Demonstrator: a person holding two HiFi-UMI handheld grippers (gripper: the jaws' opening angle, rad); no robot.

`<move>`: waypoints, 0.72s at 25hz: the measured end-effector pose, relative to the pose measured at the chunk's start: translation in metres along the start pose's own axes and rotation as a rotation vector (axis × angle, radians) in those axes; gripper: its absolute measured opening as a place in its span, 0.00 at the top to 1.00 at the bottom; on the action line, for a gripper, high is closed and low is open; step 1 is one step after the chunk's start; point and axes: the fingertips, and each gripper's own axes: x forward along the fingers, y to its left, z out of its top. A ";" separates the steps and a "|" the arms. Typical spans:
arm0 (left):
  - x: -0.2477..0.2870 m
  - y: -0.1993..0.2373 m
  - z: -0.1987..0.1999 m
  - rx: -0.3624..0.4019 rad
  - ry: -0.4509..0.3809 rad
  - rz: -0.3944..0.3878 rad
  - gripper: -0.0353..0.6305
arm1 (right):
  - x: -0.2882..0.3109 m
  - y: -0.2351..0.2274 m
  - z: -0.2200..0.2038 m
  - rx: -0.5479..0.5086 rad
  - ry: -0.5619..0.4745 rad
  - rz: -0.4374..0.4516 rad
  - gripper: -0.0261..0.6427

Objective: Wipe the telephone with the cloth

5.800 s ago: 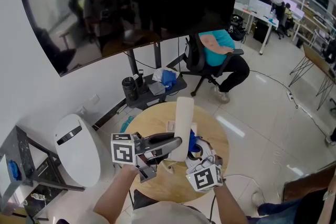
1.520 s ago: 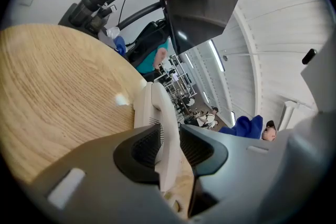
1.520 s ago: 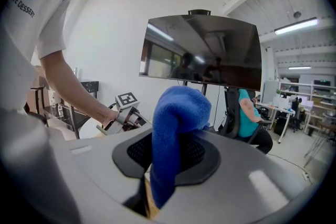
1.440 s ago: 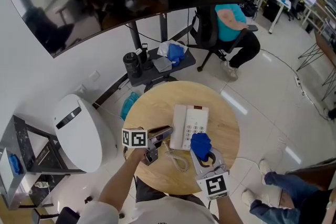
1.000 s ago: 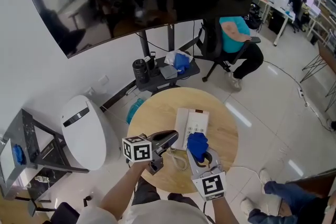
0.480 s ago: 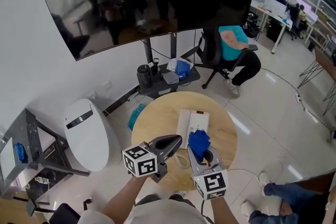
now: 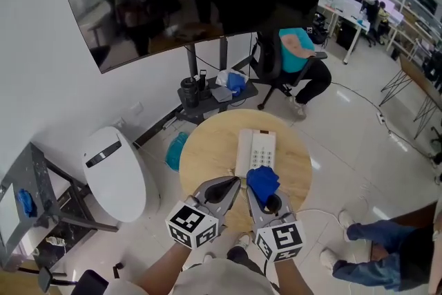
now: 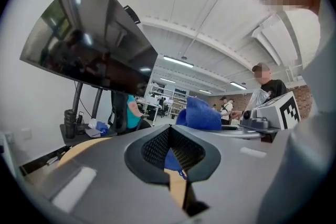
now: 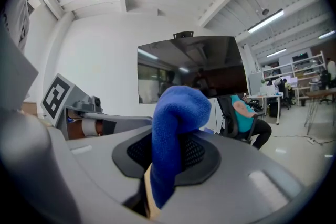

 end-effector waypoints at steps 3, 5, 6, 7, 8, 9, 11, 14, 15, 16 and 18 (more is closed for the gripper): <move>-0.022 -0.005 0.001 0.026 -0.008 0.030 0.95 | -0.013 0.020 0.001 -0.020 -0.005 -0.027 0.83; -0.035 -0.010 0.000 0.050 -0.013 0.049 0.95 | -0.021 0.033 0.002 -0.025 -0.008 -0.037 0.83; -0.041 -0.012 -0.001 0.057 -0.017 0.055 0.95 | -0.025 0.039 0.001 -0.025 -0.011 -0.041 0.83; -0.046 -0.015 -0.001 0.059 -0.021 0.058 0.95 | -0.029 0.045 0.002 -0.026 -0.014 -0.047 0.83; -0.051 -0.018 -0.002 0.061 -0.026 0.057 0.95 | -0.033 0.050 0.002 -0.028 -0.018 -0.054 0.83; -0.055 -0.021 -0.002 0.063 -0.029 0.054 0.95 | -0.036 0.054 0.003 -0.030 -0.022 -0.063 0.83; -0.062 -0.025 -0.002 0.067 -0.031 0.044 0.95 | -0.041 0.061 0.004 -0.029 -0.025 -0.080 0.83; -0.070 -0.029 -0.004 0.073 -0.031 0.040 0.95 | -0.049 0.067 0.001 -0.022 -0.024 -0.104 0.83; -0.072 -0.030 -0.005 0.073 -0.033 0.040 0.95 | -0.052 0.068 0.000 -0.021 -0.024 -0.114 0.83; -0.073 -0.032 -0.005 0.073 -0.034 0.037 0.95 | -0.055 0.069 -0.001 -0.020 -0.025 -0.125 0.83; -0.074 -0.035 -0.007 0.075 -0.035 0.031 0.95 | -0.060 0.069 -0.001 -0.017 -0.025 -0.145 0.83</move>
